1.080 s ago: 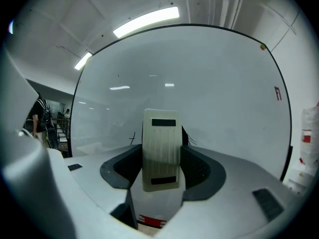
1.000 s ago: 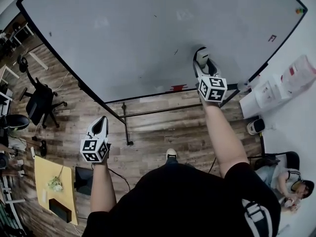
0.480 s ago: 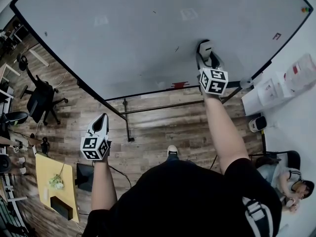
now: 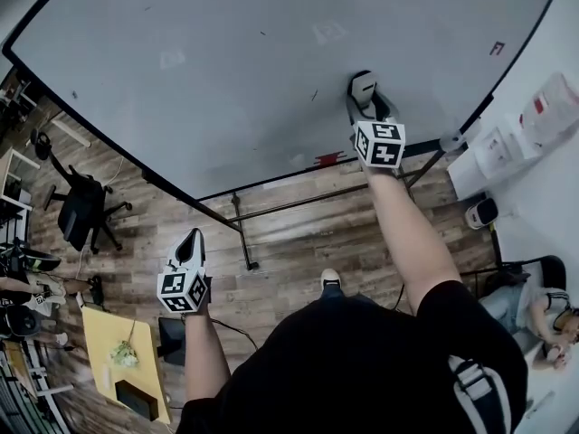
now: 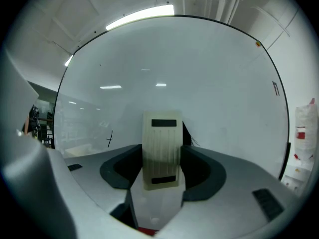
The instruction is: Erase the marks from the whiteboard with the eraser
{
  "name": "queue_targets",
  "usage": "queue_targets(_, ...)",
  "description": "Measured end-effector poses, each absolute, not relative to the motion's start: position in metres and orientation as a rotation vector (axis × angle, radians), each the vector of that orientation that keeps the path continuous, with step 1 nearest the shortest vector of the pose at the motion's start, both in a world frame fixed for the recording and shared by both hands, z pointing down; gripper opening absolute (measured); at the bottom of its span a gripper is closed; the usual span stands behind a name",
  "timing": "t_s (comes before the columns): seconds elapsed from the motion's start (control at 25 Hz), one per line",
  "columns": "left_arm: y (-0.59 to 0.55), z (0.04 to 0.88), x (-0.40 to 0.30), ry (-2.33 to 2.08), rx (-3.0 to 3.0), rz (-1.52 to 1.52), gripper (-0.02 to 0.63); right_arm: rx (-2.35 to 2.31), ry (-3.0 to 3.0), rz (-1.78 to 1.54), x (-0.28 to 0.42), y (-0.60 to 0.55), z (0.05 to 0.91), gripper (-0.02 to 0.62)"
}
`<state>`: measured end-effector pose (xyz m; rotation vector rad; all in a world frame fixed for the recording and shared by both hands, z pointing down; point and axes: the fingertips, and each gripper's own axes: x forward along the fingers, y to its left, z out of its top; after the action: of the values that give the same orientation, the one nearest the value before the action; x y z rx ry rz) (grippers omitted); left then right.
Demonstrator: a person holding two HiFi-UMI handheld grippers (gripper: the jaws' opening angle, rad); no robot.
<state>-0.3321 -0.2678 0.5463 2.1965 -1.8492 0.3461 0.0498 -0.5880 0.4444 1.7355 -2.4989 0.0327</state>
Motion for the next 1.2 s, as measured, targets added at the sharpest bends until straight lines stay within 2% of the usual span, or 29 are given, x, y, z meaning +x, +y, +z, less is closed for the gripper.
queue_targets(0.28,-0.266,0.547,-0.336,-1.854,2.193,0.355,0.014,1.731,-2.525,0.026,0.037,-0.585,0.441,0.232)
queue_targets(0.92,-0.255,0.555,-0.336,-1.841,2.184,0.338,0.014,1.582,-2.604,-0.084,-0.059,-0.558,0.439,0.232)
queue_targets(1.2,-0.255,0.555,-0.33,-1.838,2.186,0.342,0.014,1.54,-2.605,-0.139,-0.076,-0.552,0.444,0.232)
